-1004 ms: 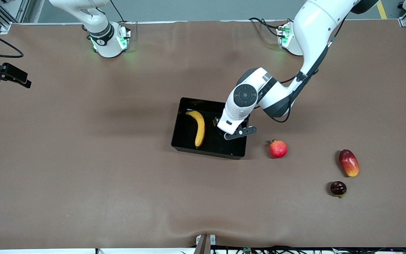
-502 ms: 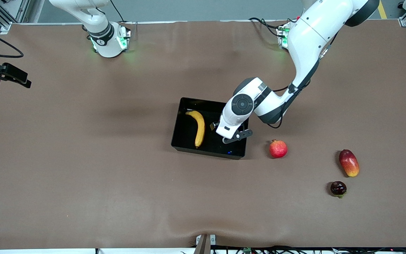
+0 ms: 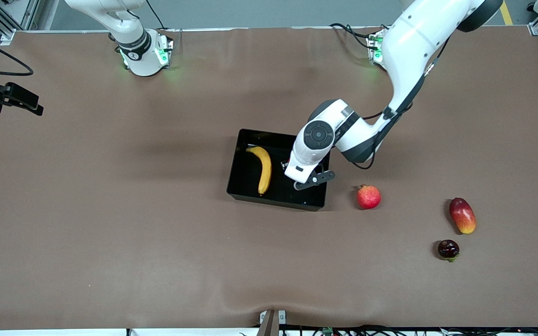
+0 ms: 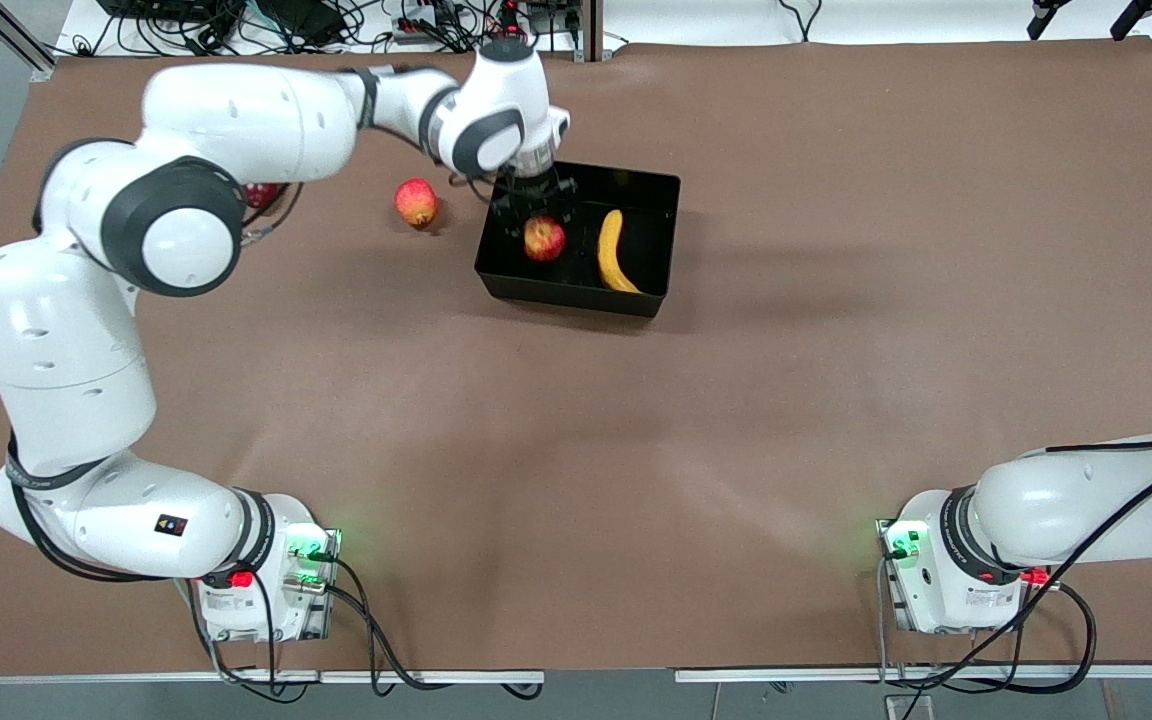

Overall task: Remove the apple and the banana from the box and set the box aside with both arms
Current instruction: 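Close the left gripper on the red apple and lift it, then carry the apple out of the box and lower it beside the mango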

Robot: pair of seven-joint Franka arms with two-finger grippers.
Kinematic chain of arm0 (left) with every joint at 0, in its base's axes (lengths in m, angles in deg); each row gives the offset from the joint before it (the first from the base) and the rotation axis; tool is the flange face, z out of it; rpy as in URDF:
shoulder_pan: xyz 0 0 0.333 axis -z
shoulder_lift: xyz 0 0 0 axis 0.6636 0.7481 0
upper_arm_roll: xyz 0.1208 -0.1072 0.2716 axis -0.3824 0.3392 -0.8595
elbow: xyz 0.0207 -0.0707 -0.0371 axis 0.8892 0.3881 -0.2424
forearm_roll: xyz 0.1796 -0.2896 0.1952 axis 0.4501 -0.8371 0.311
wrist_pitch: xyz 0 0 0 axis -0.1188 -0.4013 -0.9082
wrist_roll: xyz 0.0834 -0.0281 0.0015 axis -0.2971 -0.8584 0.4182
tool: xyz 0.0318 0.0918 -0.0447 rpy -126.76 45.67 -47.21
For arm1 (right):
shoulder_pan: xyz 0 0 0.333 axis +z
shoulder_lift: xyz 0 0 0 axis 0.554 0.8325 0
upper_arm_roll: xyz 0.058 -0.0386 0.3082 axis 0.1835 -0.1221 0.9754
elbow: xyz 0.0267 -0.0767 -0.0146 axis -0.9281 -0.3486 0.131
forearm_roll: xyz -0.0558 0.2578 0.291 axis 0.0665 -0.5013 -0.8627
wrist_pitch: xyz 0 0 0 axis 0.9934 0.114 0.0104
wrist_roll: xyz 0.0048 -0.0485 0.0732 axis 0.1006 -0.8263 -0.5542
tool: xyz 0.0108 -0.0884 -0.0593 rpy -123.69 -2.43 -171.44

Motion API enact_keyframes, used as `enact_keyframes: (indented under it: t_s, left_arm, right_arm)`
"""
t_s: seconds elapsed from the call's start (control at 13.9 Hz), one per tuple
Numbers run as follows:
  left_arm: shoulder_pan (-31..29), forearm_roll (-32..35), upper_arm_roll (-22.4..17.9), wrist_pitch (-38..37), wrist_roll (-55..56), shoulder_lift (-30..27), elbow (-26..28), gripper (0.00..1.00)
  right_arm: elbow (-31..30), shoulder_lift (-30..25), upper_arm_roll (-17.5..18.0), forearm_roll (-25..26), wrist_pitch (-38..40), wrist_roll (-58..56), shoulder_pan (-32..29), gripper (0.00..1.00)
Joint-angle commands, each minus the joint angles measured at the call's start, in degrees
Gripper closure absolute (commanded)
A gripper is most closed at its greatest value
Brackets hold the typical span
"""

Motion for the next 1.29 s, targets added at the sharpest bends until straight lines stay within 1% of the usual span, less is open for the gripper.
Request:
enact_keyframes:
  t_s: [0.0, 0.14, 0.29, 0.36, 0.5, 0.57, 0.72, 0.86, 1.0, 1.15, 1.22]
  left_arm:
    - [-2.58, 0.92, -0.02, -9.49, -2.25, -8.40, -2.93, 1.00]
    - [-6.70, -0.57, 0.24, -13.20, -8.49, -11.83, -4.09, 1.00]
    - [-11.97, -1.81, 0.33, -17.49, -15.42, -14.56, -2.87, 1.00]
    - [-14.69, -1.81, 0.33, -19.17, -19.38, -14.74, -2.08, 1.00]
    - [-21.54, -1.20, 0.24, -19.10, -25.54, -14.31, 0.73, 1.00]
    - [-24.53, -0.85, 0.16, -18.32, -28.79, -13.61, 1.70, 1.00]
    - [-29.99, -0.84, 0.16, -14.20, -32.84, -11.76, 4.33, 1.00]
    - [-32.64, -0.41, -0.02, -10.42, -35.05, -10.62, 7.15, 1.00]
    - [-36.23, 2.74, 0.07, -6.99, -36.46, -9.13, 9.78, 1.00]
    - [-38.88, 3.55, -0.02, -1.12, -36.90, -9.03, 14.43, 1.00]
    - [-39.59, 5.38, -0.02, 1.96, -36.91, -8.94, 16.72, 1.00]
  right_arm:
    - [0.15, -0.47, 0.35, 0.13, 0.50, -0.40, -0.37, 0.00]
    - [-0.20, -0.38, 0.43, 0.22, 0.67, -0.40, -0.28, 0.00]
    - [-0.38, -0.21, 0.43, 0.22, 0.76, -0.40, -0.02, 0.00]
    - [-0.38, -0.12, 0.43, 0.22, 0.58, -0.40, 0.07, 0.00]
    - [-0.38, 0.41, 0.43, 0.22, 0.76, -0.40, 0.16, 0.00]
    - [-0.38, 0.41, 0.43, 0.30, 0.67, -0.49, 0.34, 0.00]
    - [-0.46, 0.58, 0.43, 0.48, 0.76, -0.49, 0.08, 0.00]
    - [-0.73, 0.58, 0.43, 0.48, 0.67, -0.40, 0.25, 0.00]
    - [-0.73, 0.67, 0.43, 0.48, 0.58, -0.40, 0.16, 0.00]
    - [-0.64, 0.67, 0.43, 0.92, 0.41, -0.40, 0.08, 0.00]
    - [-0.55, 0.67, 0.35, 0.92, 0.32, -0.40, -0.36, 0.00]
